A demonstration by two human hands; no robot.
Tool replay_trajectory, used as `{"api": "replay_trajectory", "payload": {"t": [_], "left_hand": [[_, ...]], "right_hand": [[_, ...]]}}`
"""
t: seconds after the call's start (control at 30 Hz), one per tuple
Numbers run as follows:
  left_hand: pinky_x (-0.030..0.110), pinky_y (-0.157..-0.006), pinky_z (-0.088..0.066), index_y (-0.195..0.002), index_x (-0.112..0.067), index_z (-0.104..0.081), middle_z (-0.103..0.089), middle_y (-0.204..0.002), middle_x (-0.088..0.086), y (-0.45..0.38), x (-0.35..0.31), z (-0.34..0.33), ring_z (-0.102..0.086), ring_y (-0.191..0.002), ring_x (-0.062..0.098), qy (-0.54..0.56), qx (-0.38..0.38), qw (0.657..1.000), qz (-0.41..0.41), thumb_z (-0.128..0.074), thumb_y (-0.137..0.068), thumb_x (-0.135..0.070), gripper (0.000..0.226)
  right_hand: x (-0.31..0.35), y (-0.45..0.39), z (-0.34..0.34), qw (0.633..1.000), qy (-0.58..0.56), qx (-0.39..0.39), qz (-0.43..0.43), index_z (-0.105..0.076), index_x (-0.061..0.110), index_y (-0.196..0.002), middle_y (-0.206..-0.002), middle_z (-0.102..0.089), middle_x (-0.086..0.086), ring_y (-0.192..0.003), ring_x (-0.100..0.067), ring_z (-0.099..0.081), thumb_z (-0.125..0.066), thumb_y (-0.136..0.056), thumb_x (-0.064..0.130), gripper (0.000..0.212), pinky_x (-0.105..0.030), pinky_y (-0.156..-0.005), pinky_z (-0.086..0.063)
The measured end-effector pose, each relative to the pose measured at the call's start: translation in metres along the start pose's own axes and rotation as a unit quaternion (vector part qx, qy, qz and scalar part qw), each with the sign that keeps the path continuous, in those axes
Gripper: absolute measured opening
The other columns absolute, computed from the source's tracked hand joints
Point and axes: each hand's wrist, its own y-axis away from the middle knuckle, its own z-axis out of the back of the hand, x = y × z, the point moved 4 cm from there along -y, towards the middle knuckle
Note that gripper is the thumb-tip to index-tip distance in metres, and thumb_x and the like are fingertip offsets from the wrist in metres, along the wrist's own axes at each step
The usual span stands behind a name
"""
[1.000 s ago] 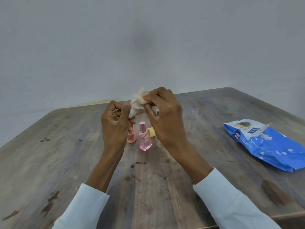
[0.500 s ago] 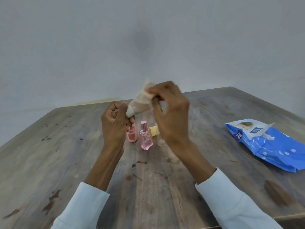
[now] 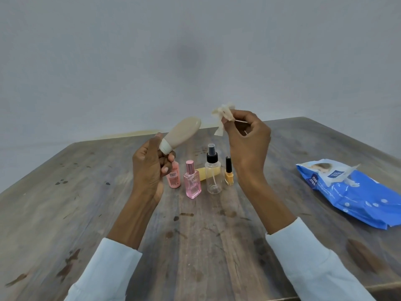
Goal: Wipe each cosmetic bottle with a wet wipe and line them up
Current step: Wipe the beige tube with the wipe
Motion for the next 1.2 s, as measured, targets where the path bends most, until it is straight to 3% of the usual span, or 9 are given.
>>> {"api": "replay_trajectory", "payload": {"t": [0.2,0.33,0.5,0.57,0.63,0.8,1.0,1.1,1.2], "left_hand": [[0.020,-0.045,-0.030,-0.095,-0.014,-0.069,-0.056,-0.059,0.004,0.007,0.000,-0.009,-0.034,-0.037,0.007,0.000,0.017,1.000,0.026,-0.058,-0.109,-0.035,0.027],[0.016,-0.038,-0.027,-0.090,-0.009,-0.061,-0.051,-0.058,0.004,0.008,0.002,-0.013,-0.032,-0.037,0.005,0.055,0.042,0.995,0.066,-0.059,-0.107,-0.031,0.028],[0.014,-0.037,-0.022,-0.078,-0.016,-0.043,-0.049,-0.060,0.002,0.008,0.005,-0.015,-0.026,-0.033,0.000,0.084,0.098,0.986,0.108,-0.051,-0.110,-0.026,0.034],[0.015,-0.037,-0.022,-0.087,-0.016,-0.046,-0.048,-0.062,0.001,0.010,0.007,-0.017,-0.026,-0.033,0.000,0.070,0.115,0.984,0.119,-0.051,-0.110,-0.029,0.026],[0.015,-0.036,-0.024,-0.100,-0.017,-0.050,-0.048,-0.063,0.001,0.010,0.009,-0.016,-0.026,-0.033,0.000,0.059,0.120,0.983,0.125,-0.052,-0.108,-0.032,0.017],[0.014,-0.036,-0.023,-0.082,-0.011,-0.052,-0.049,-0.056,0.000,0.007,0.004,-0.013,-0.029,-0.032,0.001,0.094,0.084,0.986,0.107,-0.053,-0.108,-0.025,0.030],[0.017,-0.040,-0.026,-0.094,-0.008,-0.054,-0.048,-0.060,0.004,0.008,0.003,-0.014,-0.029,-0.036,0.003,0.008,0.089,0.994,0.059,-0.053,-0.110,-0.024,0.023],[0.018,-0.042,-0.031,-0.109,-0.008,-0.056,-0.057,-0.065,0.005,0.007,0.001,-0.011,-0.042,-0.044,0.007,-0.057,0.042,0.997,0.005,-0.059,-0.109,-0.026,0.018],[0.020,-0.045,-0.034,-0.104,-0.010,-0.056,-0.059,-0.068,0.003,0.007,-0.005,-0.007,-0.046,-0.048,0.008,-0.099,0.020,0.994,-0.047,-0.062,-0.108,-0.026,0.018]], "right_hand": [[0.016,0.033,-0.028,0.960,0.107,0.108,0.237,-0.079,0.004,-0.103,-0.106,-0.067,-0.005,-0.098,-0.015,-0.069,-0.073,-0.088,-0.013,0.023,-0.029,-0.083,-0.061],[0.015,0.063,-0.046,0.914,0.167,0.160,0.333,-0.080,0.000,-0.106,-0.107,-0.068,-0.009,-0.099,-0.023,-0.064,-0.074,-0.089,-0.012,0.022,-0.031,-0.083,-0.055],[0.012,0.040,-0.031,0.937,0.176,0.091,0.287,-0.079,0.001,-0.106,-0.106,-0.067,-0.008,-0.097,-0.024,-0.066,-0.071,-0.090,-0.014,0.023,-0.036,-0.083,-0.058],[0.009,0.030,-0.024,0.947,0.174,0.069,0.261,-0.078,0.003,-0.106,-0.105,-0.066,-0.006,-0.097,-0.023,-0.067,-0.070,-0.091,-0.013,0.023,-0.039,-0.082,-0.059],[0.011,0.035,-0.026,0.944,0.171,0.078,0.270,-0.078,0.003,-0.105,-0.106,-0.066,-0.006,-0.096,-0.022,-0.067,-0.070,-0.090,-0.014,0.023,-0.038,-0.081,-0.059],[0.021,0.062,-0.043,0.906,0.185,0.153,0.349,-0.079,-0.001,-0.104,-0.106,-0.068,-0.010,-0.096,-0.025,-0.064,-0.071,-0.089,-0.014,0.022,-0.030,-0.080,-0.054],[0.009,0.019,-0.016,0.959,0.161,0.055,0.224,-0.081,0.006,-0.104,-0.104,-0.067,-0.002,-0.093,-0.013,-0.068,-0.074,-0.090,-0.009,0.023,-0.035,-0.080,-0.062],[0.014,0.032,-0.026,0.946,0.164,0.101,0.262,-0.081,0.004,-0.103,-0.102,-0.067,-0.005,-0.093,-0.020,-0.067,-0.073,-0.087,-0.010,0.022,-0.037,-0.079,-0.059],[0.020,0.060,-0.043,0.910,0.191,0.171,0.327,-0.080,0.001,-0.103,-0.106,-0.068,-0.008,-0.098,-0.023,-0.065,-0.073,-0.088,-0.010,0.020,-0.032,-0.080,-0.056]]}}
